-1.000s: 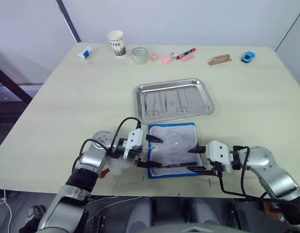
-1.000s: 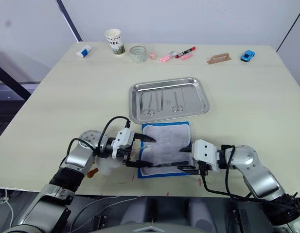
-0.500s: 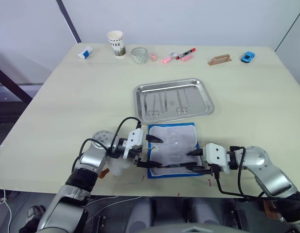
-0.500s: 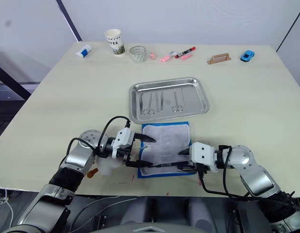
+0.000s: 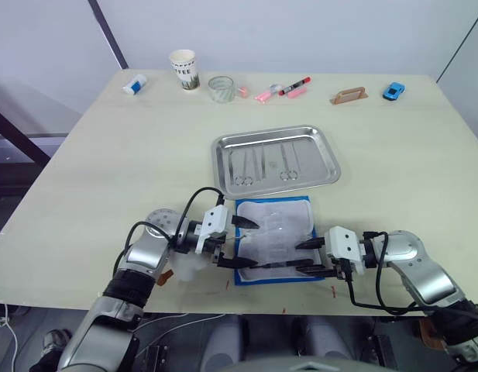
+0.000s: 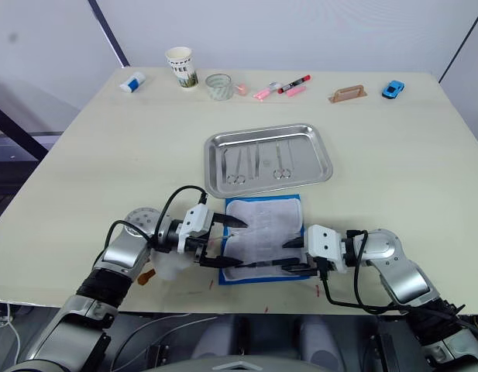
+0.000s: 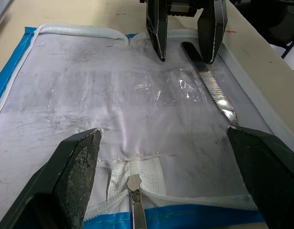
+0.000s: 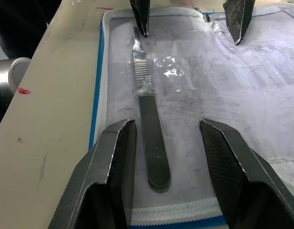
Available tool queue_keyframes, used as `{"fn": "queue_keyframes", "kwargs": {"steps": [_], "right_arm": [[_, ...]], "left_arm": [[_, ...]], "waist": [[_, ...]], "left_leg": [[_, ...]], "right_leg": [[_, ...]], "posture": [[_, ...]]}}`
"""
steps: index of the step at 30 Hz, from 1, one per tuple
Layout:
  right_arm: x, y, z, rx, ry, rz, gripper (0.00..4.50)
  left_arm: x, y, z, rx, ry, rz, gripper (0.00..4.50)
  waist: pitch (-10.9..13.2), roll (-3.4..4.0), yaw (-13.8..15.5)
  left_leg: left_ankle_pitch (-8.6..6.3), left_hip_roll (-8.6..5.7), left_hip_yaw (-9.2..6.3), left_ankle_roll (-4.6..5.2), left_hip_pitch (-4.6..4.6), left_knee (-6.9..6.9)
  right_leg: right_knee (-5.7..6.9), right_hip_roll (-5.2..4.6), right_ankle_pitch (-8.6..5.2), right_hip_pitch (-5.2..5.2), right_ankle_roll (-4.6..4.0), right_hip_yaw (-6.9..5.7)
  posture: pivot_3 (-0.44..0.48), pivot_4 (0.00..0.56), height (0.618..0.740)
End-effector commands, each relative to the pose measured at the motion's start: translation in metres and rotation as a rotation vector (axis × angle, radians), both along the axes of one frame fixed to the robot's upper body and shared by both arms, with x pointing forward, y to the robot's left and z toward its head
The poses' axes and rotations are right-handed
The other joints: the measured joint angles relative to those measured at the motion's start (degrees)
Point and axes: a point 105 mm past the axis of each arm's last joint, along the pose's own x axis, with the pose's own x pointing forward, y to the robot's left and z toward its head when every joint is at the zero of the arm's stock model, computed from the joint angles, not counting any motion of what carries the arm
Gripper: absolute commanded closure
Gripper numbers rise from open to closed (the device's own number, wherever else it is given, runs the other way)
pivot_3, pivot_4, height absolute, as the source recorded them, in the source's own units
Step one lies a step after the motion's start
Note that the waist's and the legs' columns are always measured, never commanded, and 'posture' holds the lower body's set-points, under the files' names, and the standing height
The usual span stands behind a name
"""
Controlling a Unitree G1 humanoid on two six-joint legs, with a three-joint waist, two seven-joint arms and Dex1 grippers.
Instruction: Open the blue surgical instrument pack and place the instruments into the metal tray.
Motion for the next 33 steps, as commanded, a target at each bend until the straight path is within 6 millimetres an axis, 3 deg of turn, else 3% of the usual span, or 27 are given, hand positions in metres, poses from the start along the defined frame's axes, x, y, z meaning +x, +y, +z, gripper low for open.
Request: {"fn": "queue_keyframes", "kwargs": {"steps": [1, 5, 9, 11, 12, 18, 26, 33], "right_arm": [[-0.011, 0.003, -0.026, -0.055, 0.097, 0.021, 2.10], [-0.010, -0.001, -0.034, -0.089, 0.101, 0.021, 2.10], [-0.011, -0.003, -0.043, -0.126, 0.117, 0.025, 3.15], [-0.015, -0.003, -0.046, -0.143, 0.138, 0.037, 4.32], [-0.015, -0.003, -0.047, -0.148, 0.140, 0.036, 4.40], [-0.014, -0.002, -0.043, -0.145, 0.135, 0.014, 4.40], [-0.007, 0.003, -0.008, -0.119, 0.070, -0.009, 4.40], [-0.013, 0.013, 0.011, -0.170, 0.055, -0.001, 4.40]], "left_arm": [[-0.009, 0.006, -0.018, 0.043, 0.083, 0.012, 0.00], [-0.009, 0.005, -0.018, 0.041, 0.084, 0.011, 0.00], [-0.009, 0.004, -0.018, 0.040, 0.084, 0.011, 0.00], [-0.009, 0.003, -0.018, 0.039, 0.084, 0.011, 0.00], [-0.009, 0.003, -0.018, 0.038, 0.084, 0.011, 0.00], [-0.010, 0.004, -0.018, 0.037, 0.084, 0.014, 0.00], [-0.010, 0.003, -0.021, 0.041, 0.086, 0.019, 0.00], [-0.010, 0.001, -0.024, 0.054, 0.091, 0.015, 0.00]], "waist": [[0.0, -0.03, 0.0], [-0.1, -0.03, -0.1], [-0.2, -0.15, -0.1], [-0.4, -0.28, -0.2], [-0.5, -0.31, -0.2], [-0.7, -0.33, -0.2], [-0.7, -0.23, -0.1], [-0.6, -0.10, 0.2]], "left_leg": [[0.00, 0.01, 0.00, 0.00, 0.01, 0.00], [0.00, 0.05, 0.00, 0.00, 0.05, 0.00], [0.00, 0.08, -0.01, 0.00, 0.09, -0.01], [0.00, 0.13, -0.02, 0.00, 0.14, -0.01], [0.00, 0.15, -0.03, 0.00, 0.15, -0.02], [0.00, 0.24, -0.06, 0.00, 0.18, -0.04], [0.00, 0.25, -0.05, -0.01, 0.15, -0.04], [0.00, 0.22, -0.07, -0.01, 0.04, -0.02]], "right_leg": [[0.00, 0.01, 0.00, 0.00, 0.00, 0.00], [0.04, 0.06, -0.02, 0.01, -0.05, 0.01], [0.04, 0.10, -0.02, 0.04, -0.08, 0.02], [0.06, 0.16, -0.02, 0.06, -0.13, 0.02], [0.06, 0.19, -0.03, 0.06, -0.15, 0.02], [0.07, 0.31, -0.04, 0.06, -0.24, 0.05], [0.06, 0.32, -0.05, 0.04, -0.27, 0.05], [0.06, 0.29, -0.05, -0.03, -0.26, 0.03]], "posture": [[0.000, 0.150, 0.740], [0.000, 0.150, 0.740], [0.000, 0.150, 0.740], [0.000, 0.150, 0.740], [0.000, 0.150, 0.740], [0.000, 0.150, 0.740], [0.000, 0.150, 0.740], [0.000, 0.150, 0.740]]}}
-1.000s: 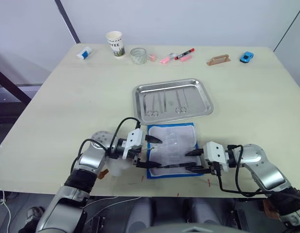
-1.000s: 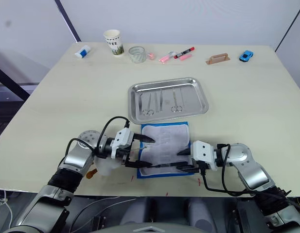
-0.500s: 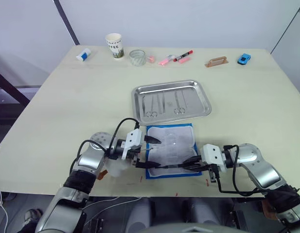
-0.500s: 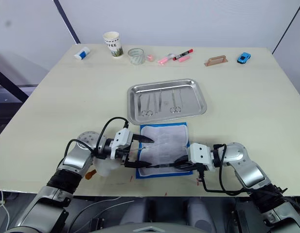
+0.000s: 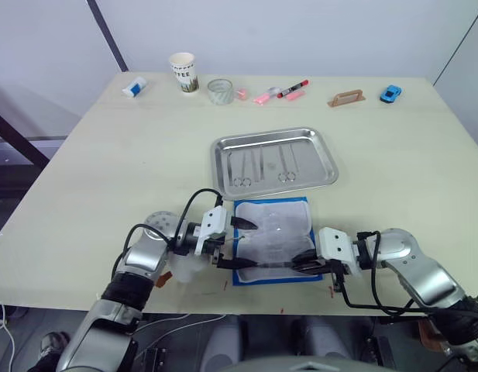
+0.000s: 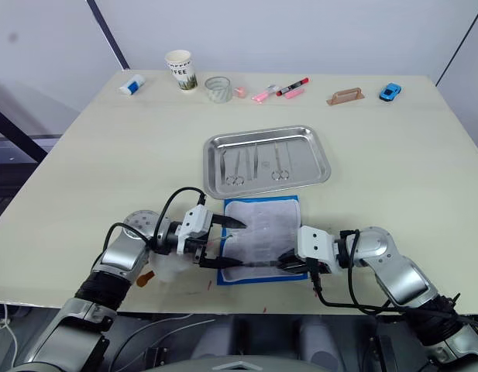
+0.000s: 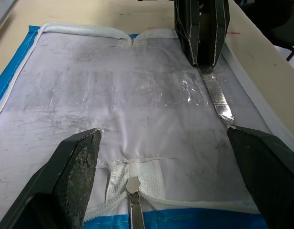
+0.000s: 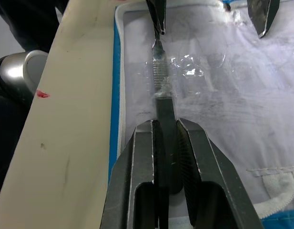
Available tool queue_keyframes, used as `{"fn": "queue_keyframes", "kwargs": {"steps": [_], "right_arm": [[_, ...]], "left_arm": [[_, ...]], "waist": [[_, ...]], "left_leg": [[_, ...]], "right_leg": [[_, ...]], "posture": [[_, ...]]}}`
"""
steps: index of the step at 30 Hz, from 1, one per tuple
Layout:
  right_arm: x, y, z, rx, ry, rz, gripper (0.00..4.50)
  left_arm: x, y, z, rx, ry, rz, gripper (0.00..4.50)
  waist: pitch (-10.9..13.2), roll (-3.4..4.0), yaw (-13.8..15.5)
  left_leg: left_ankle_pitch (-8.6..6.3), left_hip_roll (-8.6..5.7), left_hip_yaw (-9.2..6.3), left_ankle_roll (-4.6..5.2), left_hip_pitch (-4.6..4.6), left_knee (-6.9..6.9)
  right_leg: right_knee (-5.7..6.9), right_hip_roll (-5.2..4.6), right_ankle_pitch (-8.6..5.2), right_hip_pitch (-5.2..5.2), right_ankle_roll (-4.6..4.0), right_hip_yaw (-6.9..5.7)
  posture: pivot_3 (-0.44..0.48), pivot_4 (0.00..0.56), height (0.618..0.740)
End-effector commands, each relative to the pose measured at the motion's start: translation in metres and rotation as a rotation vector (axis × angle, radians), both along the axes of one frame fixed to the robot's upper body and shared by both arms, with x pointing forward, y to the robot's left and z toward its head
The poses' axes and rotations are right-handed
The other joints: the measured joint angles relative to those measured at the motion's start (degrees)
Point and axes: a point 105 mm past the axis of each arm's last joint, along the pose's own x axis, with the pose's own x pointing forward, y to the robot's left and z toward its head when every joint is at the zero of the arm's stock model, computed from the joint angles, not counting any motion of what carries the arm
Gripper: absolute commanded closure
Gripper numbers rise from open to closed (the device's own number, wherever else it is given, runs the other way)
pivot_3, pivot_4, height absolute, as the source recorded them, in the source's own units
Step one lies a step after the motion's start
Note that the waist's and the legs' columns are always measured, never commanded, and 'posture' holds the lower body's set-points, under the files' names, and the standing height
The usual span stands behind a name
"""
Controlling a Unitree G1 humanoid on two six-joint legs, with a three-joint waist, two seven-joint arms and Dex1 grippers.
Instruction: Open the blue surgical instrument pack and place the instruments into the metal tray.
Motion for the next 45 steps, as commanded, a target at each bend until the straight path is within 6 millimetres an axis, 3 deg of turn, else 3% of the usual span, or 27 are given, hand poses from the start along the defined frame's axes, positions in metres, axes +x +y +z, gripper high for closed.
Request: {"fn": "queue_keyframes", "kwargs": {"steps": [1, 26, 39, 45], "right_arm": [[-0.007, 0.005, 0.004, -0.048, 0.006, 0.012, 4.40], [0.000, -0.012, 0.037, -0.131, -0.058, -0.021, 4.40], [0.001, -0.038, 0.044, -0.175, -0.073, -0.070, 4.40], [-0.003, -0.072, 0.048, -0.212, -0.051, -0.124, 4.40]], "left_arm": [[-0.009, 0.001, -0.021, 0.051, 0.081, -0.005, 0.00], [-0.009, -0.001, -0.024, 0.055, 0.083, -0.009, 0.00], [-0.008, -0.003, -0.024, 0.053, 0.078, -0.014, 0.00], [-0.008, -0.004, -0.023, 0.050, 0.078, -0.012, 0.00]], "waist": [[0.0, 0.02, 0.1], [0.2, 0.17, 0.1], [0.2, 0.21, 0.2], [0.3, 0.23, 0.4]], "left_leg": [[0.00, 0.00, 0.00, 0.00, -0.01, 0.00], [0.00, -0.14, -0.06, 0.00, -0.10, 0.04], [0.00, -0.17, -0.06, 0.00, -0.11, 0.05], [0.00, -0.21, -0.07, 0.00, -0.16, 0.07]], "right_leg": [[-0.01, -0.01, 0.00, 0.00, 0.00, -0.01], [-0.03, -0.17, 0.00, -0.02, 0.03, -0.10], [-0.03, -0.20, 0.00, -0.01, 0.04, -0.11], [-0.05, -0.26, -0.01, -0.01, 0.06, -0.16]], "posture": [[0.000, 0.150, 0.740], [0.000, 0.150, 0.740], [0.000, 0.150, 0.740], [0.000, 0.150, 0.740]]}}
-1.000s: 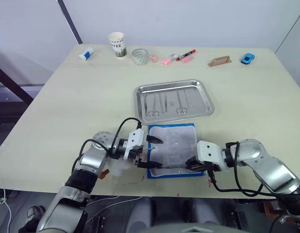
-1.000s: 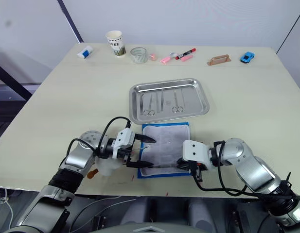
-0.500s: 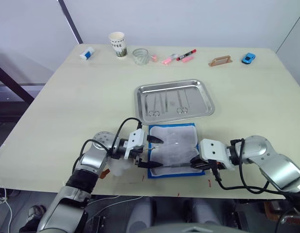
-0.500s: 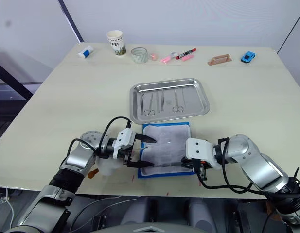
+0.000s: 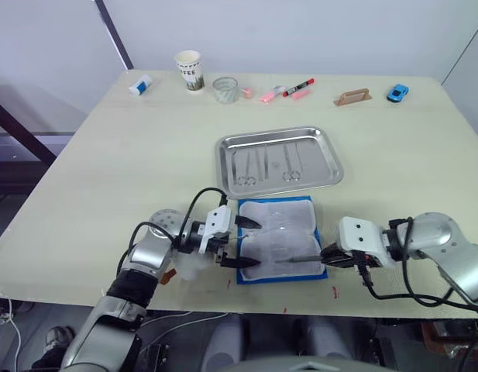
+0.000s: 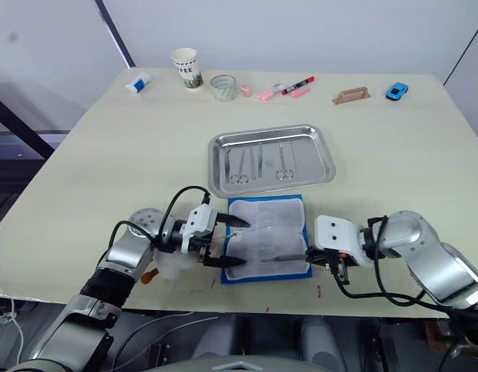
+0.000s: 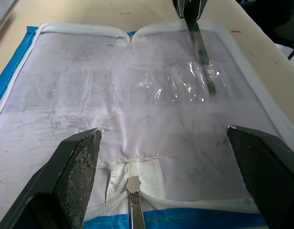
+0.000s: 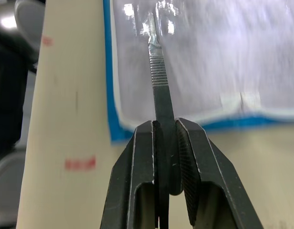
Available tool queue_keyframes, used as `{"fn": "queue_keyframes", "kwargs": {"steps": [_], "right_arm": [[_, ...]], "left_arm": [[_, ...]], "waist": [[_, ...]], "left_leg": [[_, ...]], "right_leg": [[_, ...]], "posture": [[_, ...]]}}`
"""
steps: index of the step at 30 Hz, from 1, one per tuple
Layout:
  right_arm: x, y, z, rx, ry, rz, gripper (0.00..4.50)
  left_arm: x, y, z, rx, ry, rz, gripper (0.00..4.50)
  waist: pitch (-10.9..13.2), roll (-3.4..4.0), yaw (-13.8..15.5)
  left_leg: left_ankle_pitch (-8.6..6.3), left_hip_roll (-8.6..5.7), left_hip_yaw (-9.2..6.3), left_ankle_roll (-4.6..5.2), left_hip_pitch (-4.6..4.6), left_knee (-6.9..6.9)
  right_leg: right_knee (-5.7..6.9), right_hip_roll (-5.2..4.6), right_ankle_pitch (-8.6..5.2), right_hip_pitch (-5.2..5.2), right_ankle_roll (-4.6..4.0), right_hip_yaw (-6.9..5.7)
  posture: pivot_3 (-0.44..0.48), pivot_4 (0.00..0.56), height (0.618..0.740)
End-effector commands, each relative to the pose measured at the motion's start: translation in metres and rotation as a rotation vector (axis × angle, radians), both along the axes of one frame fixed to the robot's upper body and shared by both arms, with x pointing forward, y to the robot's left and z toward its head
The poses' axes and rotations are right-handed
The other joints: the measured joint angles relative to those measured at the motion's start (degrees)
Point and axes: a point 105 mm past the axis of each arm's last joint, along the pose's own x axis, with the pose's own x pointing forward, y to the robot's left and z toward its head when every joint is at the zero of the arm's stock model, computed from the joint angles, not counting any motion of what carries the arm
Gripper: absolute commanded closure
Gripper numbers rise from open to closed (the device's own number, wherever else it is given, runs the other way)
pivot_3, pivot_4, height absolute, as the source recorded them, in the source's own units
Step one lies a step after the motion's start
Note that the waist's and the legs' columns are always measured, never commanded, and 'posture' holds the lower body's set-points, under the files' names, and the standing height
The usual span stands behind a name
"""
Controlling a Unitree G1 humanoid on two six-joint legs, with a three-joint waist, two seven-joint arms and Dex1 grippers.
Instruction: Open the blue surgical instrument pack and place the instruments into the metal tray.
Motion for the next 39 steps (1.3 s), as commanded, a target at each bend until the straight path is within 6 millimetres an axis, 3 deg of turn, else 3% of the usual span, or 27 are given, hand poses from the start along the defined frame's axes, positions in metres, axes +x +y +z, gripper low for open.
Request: {"fn": "queue_keyframes", "kwargs": {"steps": [1, 5, 9, 14, 17, 21, 30, 39], "right_arm": [[0.000, -0.018, 0.016, 0.000, -0.041, -0.014, 4.40], [-0.001, -0.034, 0.023, -0.001, -0.050, -0.043, 4.40], [0.008, -0.037, 0.044, 0.150, -0.070, -0.166, 4.40], [0.037, -0.014, 0.073, 0.386, -0.136, -0.348, 4.40], [0.058, -0.003, 0.082, 0.403, -0.208, -0.493, 4.40], [0.084, 0.016, 0.091, 0.462, -0.131, -0.631, 4.40], [0.150, 0.024, 0.086, 0.526, -0.125, -1.016, 4.40], [0.181, 0.043, 0.065, 0.558, -0.091, -1.161, 4.40]], "left_arm": [[-0.010, 0.002, -0.023, 0.056, 0.088, 0.004, 0.00], [-0.009, 0.002, -0.023, 0.054, 0.087, 0.005, 0.00], [-0.008, 0.001, -0.021, 0.051, 0.085, 0.005, 0.00], [-0.008, -0.001, -0.019, 0.043, 0.083, 0.010, 0.00], [-0.007, -0.001, -0.017, 0.037, 0.079, 0.019, 0.00], [-0.006, 0.000, -0.014, 0.030, 0.074, 0.033, 0.00], [-0.005, 0.000, -0.013, 0.025, 0.071, 0.053, 0.00], [-0.007, 0.000, -0.015, 0.017, 0.071, 0.068, 0.00]], "waist": [[0.0, 0.00, -0.1], [0.0, 0.00, -0.1], [0.0, -0.02, 0.0], [0.1, 0.06, -0.2], [0.2, 0.11, -0.2], [0.2, 0.13, -0.3], [0.2, 0.19, -0.3], [0.2, 0.26, -0.6]], "left_leg": [[0.00, 0.00, 0.01, 0.00, 0.01, 0.00], [0.00, 0.00, 0.00, 0.00, 0.03, 0.00], [0.00, -0.01, 0.01, 0.00, 0.00, 0.01], [0.00, 0.01, -0.02, 0.00, 0.03, 0.02], [0.00, -0.01, -0.04, 0.00, -0.04, 0.01], [0.00, -0.02, -0.03, 0.00, -0.03, 0.01], [0.00, -0.06, -0.02, 0.00, -0.15, 0.00], [0.01, -0.05, 0.01, 0.01, -0.14, -0.04]], "right_leg": [[0.00, -0.01, 0.00, 0.00, 0.01, 0.01], [0.02, 0.00, 0.00, 0.01, 0.01, -0.01], [0.01, -0.01, 0.00, 0.02, 0.02, 0.01], [0.04, 0.02, 0.01, 0.04, 0.01, 0.02], [0.02, 0.00, 0.01, 0.00, 0.01, -0.02], [0.05, -0.03, 0.02, -0.01, 0.01, 0.00], [0.05, -0.10, 0.02, -0.12, 0.01, 0.00], [0.14, -0.10, 0.02, -0.19, 0.01, 0.02]], "posture": [[0.000, 0.150, 0.740], [0.000, 0.150, 0.740], [0.000, 0.150, 0.740], [0.000, 0.150, 0.740], [0.000, 0.150, 0.740], [0.000, 0.150, 0.740], [0.000, 0.150, 0.740], [0.000, 0.150, 0.740]]}}
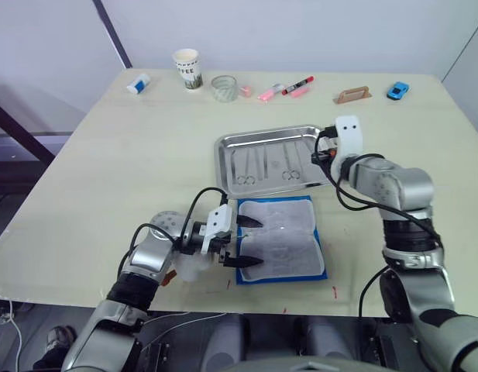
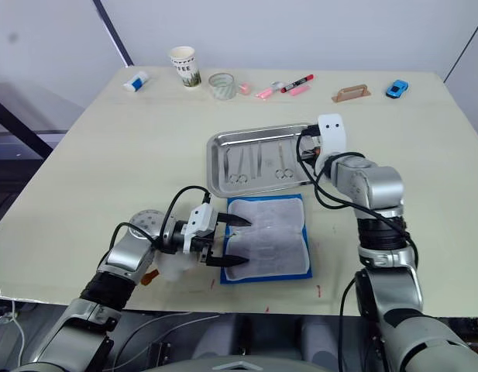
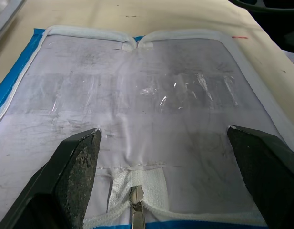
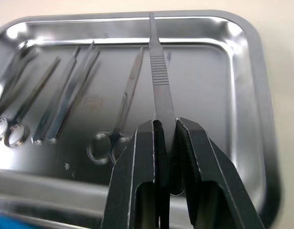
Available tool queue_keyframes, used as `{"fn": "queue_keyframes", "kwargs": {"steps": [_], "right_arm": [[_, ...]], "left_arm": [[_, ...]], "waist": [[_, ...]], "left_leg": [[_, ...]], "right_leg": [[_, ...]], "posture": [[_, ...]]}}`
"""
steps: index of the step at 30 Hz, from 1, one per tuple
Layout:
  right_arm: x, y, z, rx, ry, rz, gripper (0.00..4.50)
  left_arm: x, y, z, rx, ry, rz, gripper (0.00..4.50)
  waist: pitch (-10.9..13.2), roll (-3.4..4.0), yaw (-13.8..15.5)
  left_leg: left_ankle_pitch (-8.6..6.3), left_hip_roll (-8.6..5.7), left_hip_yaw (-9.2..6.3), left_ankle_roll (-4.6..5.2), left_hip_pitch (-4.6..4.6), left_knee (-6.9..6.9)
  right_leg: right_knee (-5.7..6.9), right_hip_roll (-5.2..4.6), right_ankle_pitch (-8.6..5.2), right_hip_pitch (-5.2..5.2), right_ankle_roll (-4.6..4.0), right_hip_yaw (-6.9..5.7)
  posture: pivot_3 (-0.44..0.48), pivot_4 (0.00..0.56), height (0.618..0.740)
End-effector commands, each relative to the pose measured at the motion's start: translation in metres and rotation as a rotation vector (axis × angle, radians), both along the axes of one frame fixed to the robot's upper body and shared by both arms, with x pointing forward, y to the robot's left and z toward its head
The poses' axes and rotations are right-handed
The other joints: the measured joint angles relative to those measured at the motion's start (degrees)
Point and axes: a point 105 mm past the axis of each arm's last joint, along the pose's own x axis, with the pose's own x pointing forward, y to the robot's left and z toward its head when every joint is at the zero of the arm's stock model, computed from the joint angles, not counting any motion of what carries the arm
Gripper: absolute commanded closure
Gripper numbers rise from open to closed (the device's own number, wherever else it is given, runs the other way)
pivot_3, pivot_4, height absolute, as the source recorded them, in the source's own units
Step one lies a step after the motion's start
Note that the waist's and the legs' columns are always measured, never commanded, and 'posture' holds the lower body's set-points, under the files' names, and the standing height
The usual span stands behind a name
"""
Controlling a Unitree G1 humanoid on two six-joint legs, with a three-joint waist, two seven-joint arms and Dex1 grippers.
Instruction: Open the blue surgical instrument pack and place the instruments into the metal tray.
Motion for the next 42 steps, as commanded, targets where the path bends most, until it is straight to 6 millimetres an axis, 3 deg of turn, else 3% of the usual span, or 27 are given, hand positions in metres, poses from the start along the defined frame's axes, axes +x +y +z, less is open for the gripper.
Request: {"fn": "queue_keyframes", "kwargs": {"steps": [1, 13, 33, 35, 36, 38, 39, 40, 42], "right_arm": [[0.009, 0.007, 0.009, 0.023, -0.050, -0.029, 4.40], [0.025, 0.015, -0.007, 0.061, -0.038, -0.125, 4.40], [0.028, 0.014, -0.016, 0.065, -0.025, -0.144, 4.40], [0.028, 0.014, -0.016, 0.066, -0.024, -0.141, 3.38], [0.028, 0.014, -0.016, 0.065, -0.024, -0.140, 3.20], [0.028, 0.014, -0.016, 0.061, -0.025, -0.138, 2.38], [0.028, 0.013, -0.016, 0.060, -0.025, -0.137, 1.86], [0.027, 0.013, -0.017, 0.054, -0.025, -0.134, 0.90], [0.026, 0.014, -0.014, 0.040, -0.051, -0.111, 0.90]], "left_arm": [[-0.008, 0.003, -0.018, 0.032, 0.076, 0.021, 0.00], [-0.009, 0.003, -0.020, 0.030, 0.079, 0.031, 0.00], [-0.008, 0.004, -0.022, 0.034, 0.077, 0.032, 0.00], [-0.008, 0.004, -0.023, 0.033, 0.078, 0.033, 0.00], [-0.008, 0.004, -0.024, 0.033, 0.079, 0.033, 0.00], [-0.008, 0.004, -0.024, 0.033, 0.080, 0.034, 0.00], [-0.008, 0.004, -0.025, 0.033, 0.081, 0.034, 0.00], [-0.008, 0.004, -0.025, 0.031, 0.082, 0.036, 0.00], [-0.008, 0.004, -0.024, 0.022, 0.081, 0.040, 0.00]], "waist": [[0.0, 0.00, 0.0], [0.0, 0.07, -0.1], [0.1, 0.12, -0.1], [0.1, 0.13, -0.1], [0.1, 0.13, -0.1], [0.1, 0.13, -0.1], [0.1, 0.13, -0.1], [0.1, 0.13, -0.1], [0.1, 0.14, -0.1]], "left_leg": [[0.00, 0.00, -0.01, 0.00, -0.01, 0.00], [0.00, 0.01, 0.02, 0.00, 0.00, -0.04], [0.00, 0.02, 0.04, 0.00, -0.01, -0.06], [0.00, 0.02, 0.04, 0.00, 0.00, -0.06], [0.00, 0.02, 0.04, 0.00, 0.00, -0.06], [0.00, 0.02, 0.04, 0.00, 0.00, -0.06], [0.00, 0.02, 0.04, 0.00, 0.00, -0.06], [0.00, 0.02, 0.04, 0.00, 0.00, -0.06], [0.00, 0.03, 0.04, 0.00, 0.00, -0.06]], "right_leg": [[0.00, 0.00, 0.00, 0.00, 0.00, -0.01], [0.00, -0.02, 0.00, -0.02, 0.00, 0.03], [-0.01, -0.02, 0.00, -0.04, 0.00, 0.05], [0.00, -0.03, 0.00, -0.04, 0.00, 0.05], [0.00, -0.03, 0.00, -0.04, 0.00, 0.05], [0.00, -0.03, 0.00, -0.04, 0.00, 0.05], [0.00, -0.03, 0.00, -0.04, 0.00, 0.05], [0.00, -0.03, 0.00, -0.04, 0.00, 0.05], [0.00, -0.03, 0.00, -0.04, 0.00, 0.05]], "posture": [[0.000, 0.150, 0.740], [0.000, 0.150, 0.740], [0.000, 0.150, 0.740], [0.000, 0.150, 0.740], [0.000, 0.150, 0.740], [0.000, 0.150, 0.740], [0.000, 0.150, 0.740], [0.000, 0.150, 0.740], [0.000, 0.150, 0.740]]}}
